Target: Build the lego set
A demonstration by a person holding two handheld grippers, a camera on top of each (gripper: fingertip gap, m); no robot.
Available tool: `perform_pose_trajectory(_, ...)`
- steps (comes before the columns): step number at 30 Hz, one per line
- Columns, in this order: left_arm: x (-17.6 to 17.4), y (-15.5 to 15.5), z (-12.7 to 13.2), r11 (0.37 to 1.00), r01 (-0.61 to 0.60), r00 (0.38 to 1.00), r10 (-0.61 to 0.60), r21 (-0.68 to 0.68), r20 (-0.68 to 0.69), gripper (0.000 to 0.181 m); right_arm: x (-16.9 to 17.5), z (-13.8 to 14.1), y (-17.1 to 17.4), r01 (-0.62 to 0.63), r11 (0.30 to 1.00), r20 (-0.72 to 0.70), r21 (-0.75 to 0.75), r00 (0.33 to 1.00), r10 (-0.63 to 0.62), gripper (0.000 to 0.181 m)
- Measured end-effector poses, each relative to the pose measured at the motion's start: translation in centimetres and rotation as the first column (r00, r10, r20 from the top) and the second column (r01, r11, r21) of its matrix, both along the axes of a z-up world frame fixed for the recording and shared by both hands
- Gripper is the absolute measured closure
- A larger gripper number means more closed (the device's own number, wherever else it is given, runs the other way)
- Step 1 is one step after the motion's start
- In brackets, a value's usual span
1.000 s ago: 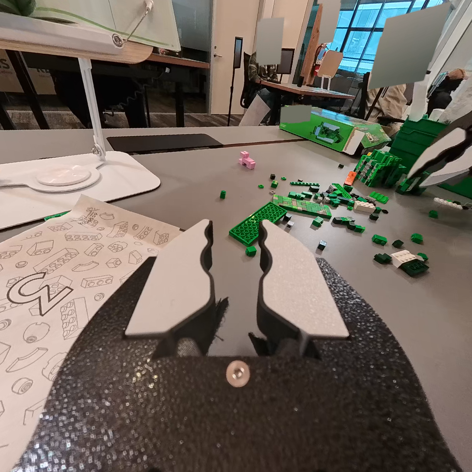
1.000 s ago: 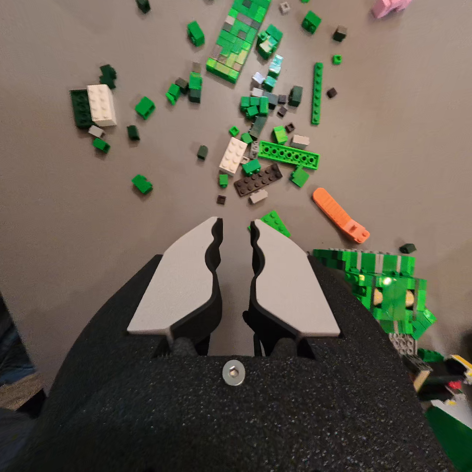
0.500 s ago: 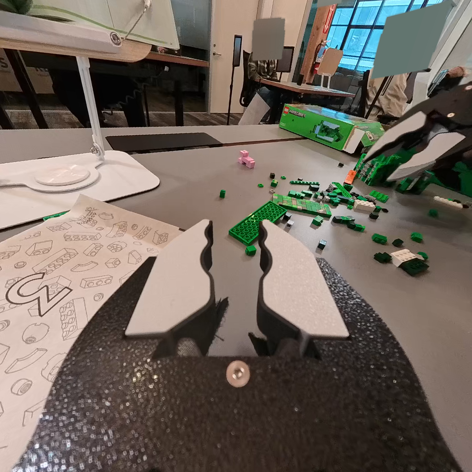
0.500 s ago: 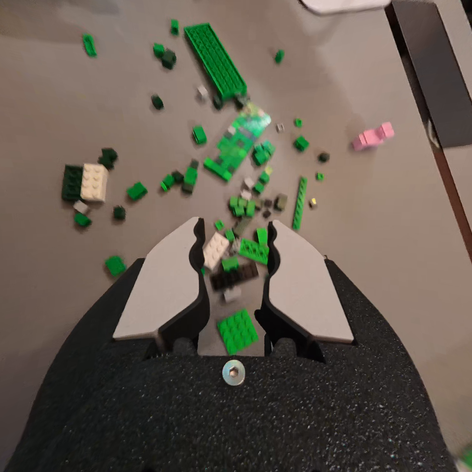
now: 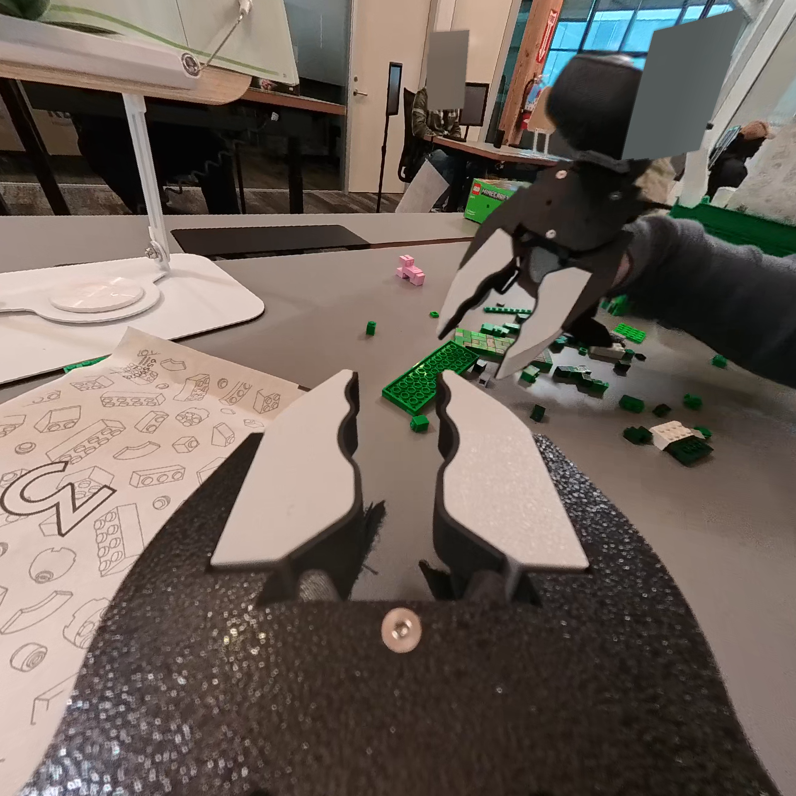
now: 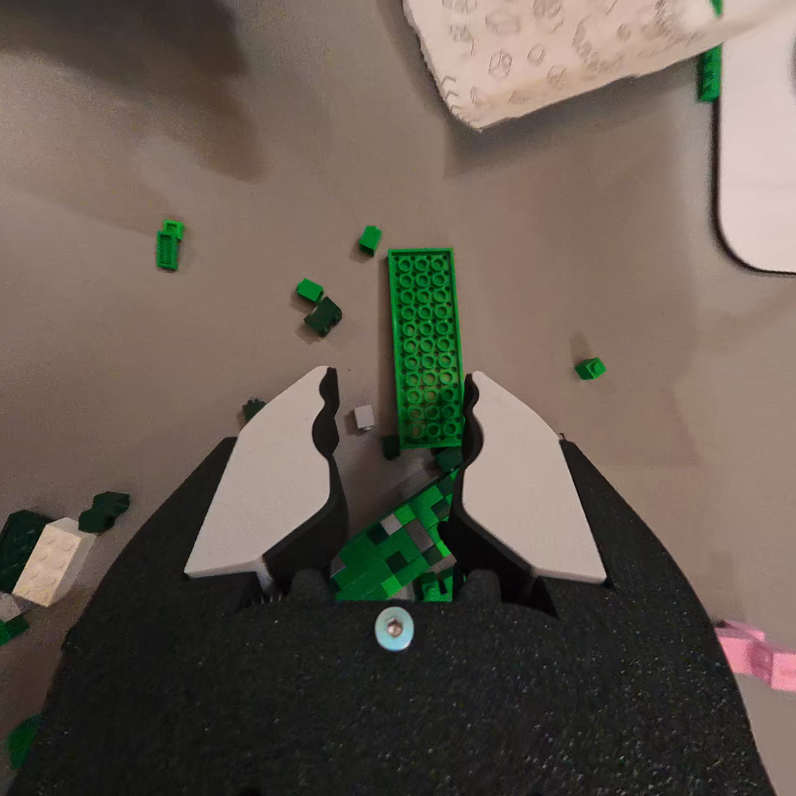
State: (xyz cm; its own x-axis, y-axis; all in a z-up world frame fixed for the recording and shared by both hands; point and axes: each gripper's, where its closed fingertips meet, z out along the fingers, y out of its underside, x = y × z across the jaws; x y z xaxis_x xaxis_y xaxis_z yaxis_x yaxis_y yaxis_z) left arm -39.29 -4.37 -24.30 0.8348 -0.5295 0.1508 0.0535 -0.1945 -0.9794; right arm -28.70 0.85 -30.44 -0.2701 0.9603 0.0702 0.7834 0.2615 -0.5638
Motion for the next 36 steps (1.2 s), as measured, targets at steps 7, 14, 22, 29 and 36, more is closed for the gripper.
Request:
perform_pose_trajectory(7, 0.0, 0.0, 0.1, 1.000, 0.010, 1.000, -0.010, -0.003, 0.019, 0.148, -0.7, -0.7, 1.0, -0.030, 0.998, 0.146, -0.060, 0.989, 0.038, 0.137)
perform_pose_trajectory(14, -0.1, 0.0, 0.2, 1.000, 0.013, 1.000, -0.013, -0.001, 0.028, 0.146, -0.4, -2.2, 1.0, -0.080, 0.997, 0.251, 0.004, 0.965, 0.077, 0.147)
perform_pose_trajectory(22, 1.3, 0.0, -0.1, 0.997, 0.014, 0.982, 0.000, 0.070, -0.189, 0.144, -0.5, -0.4, 1.3, -0.042, 0.999, 0.159, 0.026, 0.987, 0.038, 0.148)
perform_pose_trajectory(29, 6.5, 3.0, -0.5, 0.989, 0.105, 0.717, -0.004, 0.101, -0.697, 0.136, 1.1, 3.0, 1.3, -0.026, 0.999, 0.107, -0.031, 0.994, 0.029, 0.148)
perform_pose_trajectory(36, 11.8, 6.1, -1.7, 0.962, 0.230, 0.283, 0.076, 0.145, -0.956, 0.123, 4.4, 5.7, -0.7, -0.055, 0.994, 0.107, -0.099, 0.992, 0.066, 0.148)
